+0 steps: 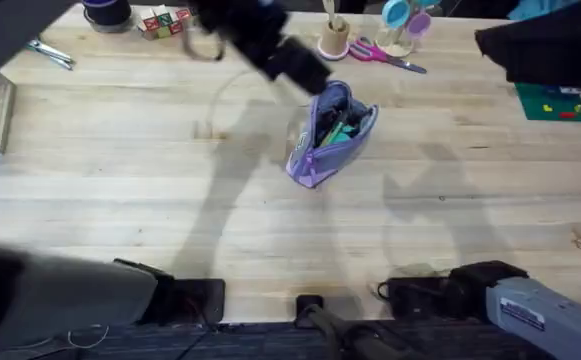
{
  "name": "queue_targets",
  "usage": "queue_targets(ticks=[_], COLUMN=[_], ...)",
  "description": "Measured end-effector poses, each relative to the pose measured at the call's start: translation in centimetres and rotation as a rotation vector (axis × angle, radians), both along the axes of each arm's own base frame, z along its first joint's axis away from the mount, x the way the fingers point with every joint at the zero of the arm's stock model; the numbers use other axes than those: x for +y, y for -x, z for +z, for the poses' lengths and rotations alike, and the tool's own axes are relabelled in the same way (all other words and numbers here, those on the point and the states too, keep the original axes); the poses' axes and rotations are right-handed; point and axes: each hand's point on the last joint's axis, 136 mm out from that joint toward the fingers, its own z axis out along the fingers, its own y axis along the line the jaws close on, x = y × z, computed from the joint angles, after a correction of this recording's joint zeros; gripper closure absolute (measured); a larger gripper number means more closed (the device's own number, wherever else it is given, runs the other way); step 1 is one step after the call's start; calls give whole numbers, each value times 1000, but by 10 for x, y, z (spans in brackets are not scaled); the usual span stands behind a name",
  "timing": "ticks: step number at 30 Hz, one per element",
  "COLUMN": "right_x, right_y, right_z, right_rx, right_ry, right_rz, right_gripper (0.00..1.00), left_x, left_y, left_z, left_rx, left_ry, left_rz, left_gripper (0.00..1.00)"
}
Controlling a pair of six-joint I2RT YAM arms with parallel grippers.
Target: Unzip the bag, pick up the pens from the table one at a time and place them inside, then zip the bag closed.
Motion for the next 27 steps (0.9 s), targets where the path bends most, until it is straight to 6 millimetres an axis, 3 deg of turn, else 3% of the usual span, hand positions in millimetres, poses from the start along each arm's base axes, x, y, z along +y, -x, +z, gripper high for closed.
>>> queue_targets(ticks=[4, 8, 11, 22, 27], right_x=[0, 0, 0, 0, 0], right_y=[0, 0, 0, -1, -2], right_z=[0, 0, 0, -1, -2], right_rx=[0, 0, 0, 3, 9], right_ry=[0, 0, 0, 0, 1], right_rz=[0, 0, 0, 0, 0], right_gripper=[6, 5, 5, 5, 6], left_x=[28, 34, 40, 59, 61], left_y=[33, 83, 108, 149, 156], left_z=[-11, -29, -41, -79, -84], left_rx=[-44, -102, -139, -161, -217], left_ry=[-11, -33, -44, -46, -34], left_rz=[10, -96, -145, -130, -128], left_gripper=[6, 6, 6, 4, 7])
